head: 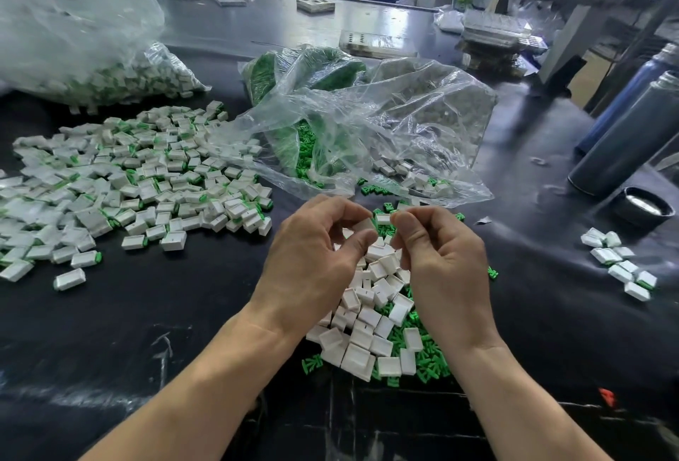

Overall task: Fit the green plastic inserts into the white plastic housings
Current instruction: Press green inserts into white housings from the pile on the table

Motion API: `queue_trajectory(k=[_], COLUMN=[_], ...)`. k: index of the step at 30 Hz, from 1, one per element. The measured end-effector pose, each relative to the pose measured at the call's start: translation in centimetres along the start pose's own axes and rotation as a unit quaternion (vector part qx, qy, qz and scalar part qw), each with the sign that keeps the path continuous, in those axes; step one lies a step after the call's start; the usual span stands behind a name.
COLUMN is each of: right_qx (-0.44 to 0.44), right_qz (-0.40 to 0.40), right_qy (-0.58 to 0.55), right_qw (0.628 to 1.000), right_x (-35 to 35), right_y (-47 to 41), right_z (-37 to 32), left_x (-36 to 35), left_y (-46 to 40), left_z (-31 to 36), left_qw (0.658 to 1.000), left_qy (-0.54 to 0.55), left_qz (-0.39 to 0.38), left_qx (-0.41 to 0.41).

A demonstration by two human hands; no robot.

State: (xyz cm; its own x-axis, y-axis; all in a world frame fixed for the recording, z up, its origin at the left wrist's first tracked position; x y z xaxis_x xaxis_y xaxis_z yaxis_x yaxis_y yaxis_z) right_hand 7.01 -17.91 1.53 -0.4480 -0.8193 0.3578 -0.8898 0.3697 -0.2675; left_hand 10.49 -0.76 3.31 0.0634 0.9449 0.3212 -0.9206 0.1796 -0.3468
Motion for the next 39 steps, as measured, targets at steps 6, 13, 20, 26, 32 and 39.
queue_trajectory(k=[6, 13, 20, 26, 32, 39], right_qx=[-0.031, -0.032, -0.061, -0.07, -0.102, -0.113], right_qz=[0.004, 0.043, 0.04, -0.008, -0.042, -0.066], right_qy=[-0.011, 0.04, 0.117, 0.303, 0.375, 0.397], right_qw=[0.999, 0.998, 0.99, 0.95, 0.92, 0.908], right_x=[0.5, 2.1, 3.4, 4.7, 5.8, 4.2], right_y=[0.0, -0.4, -2.0, -3.4, -3.8, -3.1], right_z=[0.3, 0.1, 1.7, 2.8, 3.2, 3.2], left_x=[1.1, 6.9, 7.7, 2.4, 1.7, 1.9], left_y=[-0.4, -2.2, -2.4, -1.3, -1.3, -1.1], left_z=[-1.1, -2.1, -2.4, -2.3, -3.2, -3.5], left_qw=[0.99, 0.941, 0.946, 0.979, 0.95, 0.942], left_qy=[-0.142, -0.309, -0.284, -0.2, -0.301, -0.304], left_qz=[0.004, 0.137, 0.15, -0.003, -0.039, -0.053], left_qx=[0.015, 0.026, 0.035, 0.033, 0.076, 0.129])
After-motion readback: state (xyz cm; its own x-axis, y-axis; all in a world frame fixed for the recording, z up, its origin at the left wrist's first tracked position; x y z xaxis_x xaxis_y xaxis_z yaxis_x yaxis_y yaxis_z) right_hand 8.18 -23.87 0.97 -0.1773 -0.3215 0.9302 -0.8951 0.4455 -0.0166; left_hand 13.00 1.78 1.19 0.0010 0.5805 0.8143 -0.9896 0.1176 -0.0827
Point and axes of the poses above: each hand's wrist, its own y-axis away from the middle knuckle, its own x-axis out of the back of the hand, z = x × y, the point moved 8 cm from there along -y, towards the middle knuckle, and after that the axes turned 10 degrees about y, right-handed, at the moved point
